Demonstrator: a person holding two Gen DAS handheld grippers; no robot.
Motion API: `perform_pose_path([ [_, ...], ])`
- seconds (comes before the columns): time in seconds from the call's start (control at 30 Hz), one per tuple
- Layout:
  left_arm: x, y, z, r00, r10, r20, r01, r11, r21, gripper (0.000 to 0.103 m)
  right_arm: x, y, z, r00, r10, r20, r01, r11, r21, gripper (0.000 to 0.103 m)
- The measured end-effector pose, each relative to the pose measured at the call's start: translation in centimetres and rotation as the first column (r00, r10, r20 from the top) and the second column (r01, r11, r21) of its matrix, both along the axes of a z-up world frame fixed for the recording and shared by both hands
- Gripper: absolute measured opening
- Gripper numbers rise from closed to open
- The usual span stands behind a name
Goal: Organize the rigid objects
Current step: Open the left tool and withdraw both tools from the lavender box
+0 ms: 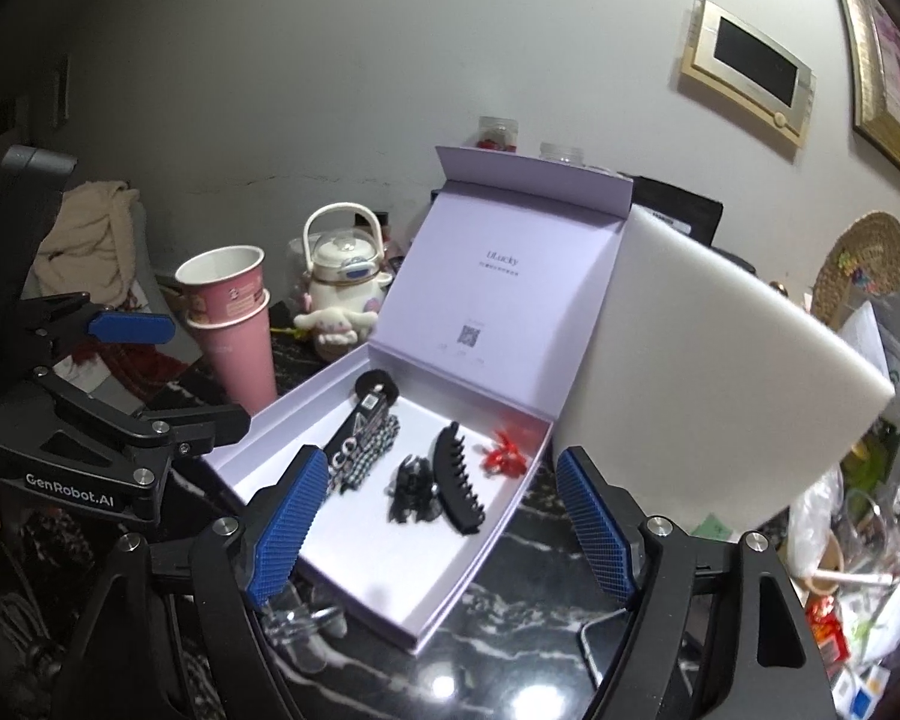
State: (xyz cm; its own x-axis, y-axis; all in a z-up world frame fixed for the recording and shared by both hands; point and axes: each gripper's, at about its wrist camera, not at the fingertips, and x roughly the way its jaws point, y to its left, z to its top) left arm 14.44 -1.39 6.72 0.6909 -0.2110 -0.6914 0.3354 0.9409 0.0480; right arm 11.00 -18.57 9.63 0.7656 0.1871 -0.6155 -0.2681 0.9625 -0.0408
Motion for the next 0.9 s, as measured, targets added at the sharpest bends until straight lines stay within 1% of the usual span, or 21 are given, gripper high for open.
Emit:
perform_pose_path([
  [0.1, -0.5, 0.4, -0.7, 0.999, -0.020, -0.028, 0.019, 1.000, -0.023, 0.100, -0.9, 0.1, -0.6, 1.000, 0.005, -0.013, -0.005, 1.000, 0.002, 0.080],
  [0.27, -1.3, 1.1, -1.9, 0.999, 0.012, -0.050, -0.013, 1.000, -0.010, 0.100, -2.5, 0.2, -1.8, 0.999, 0.013, -0.038, -0.013, 1.000, 0.022, 0.080],
  [0.4, -2.0, 1.7, -2.6, 0.997, 0.017, -0.076, -0.020, 0.999, -0.032, 0.100, -3.5, 0.3, -2.8, 0.998, 0.014, -0.066, -0.012, 0.999, 0.043, 0.080],
  [0.57, -2.6, 2.0, -3.6, 0.995, 0.024, -0.099, -0.027, 0.999, -0.030, 0.100, -4.5, 0.2, -4.1, 0.995, 0.015, -0.096, -0.008, 0.998, 0.070, 0.080],
  [0.7, -2.9, 2.3, -4.6, 0.992, 0.040, -0.120, -0.043, 0.999, -0.026, 0.100, -5.1, 0.1, -5.1, 0.993, 0.015, -0.121, -0.004, 0.996, 0.088, 0.080],
  [0.9, -3.0, 2.9, -6.1, 0.985, 0.069, -0.157, -0.076, 0.996, -0.038, 0.100, -5.5, -0.1, -7.0, 0.985, 0.019, -0.173, 0.001, 0.994, 0.113, 0.080],
])
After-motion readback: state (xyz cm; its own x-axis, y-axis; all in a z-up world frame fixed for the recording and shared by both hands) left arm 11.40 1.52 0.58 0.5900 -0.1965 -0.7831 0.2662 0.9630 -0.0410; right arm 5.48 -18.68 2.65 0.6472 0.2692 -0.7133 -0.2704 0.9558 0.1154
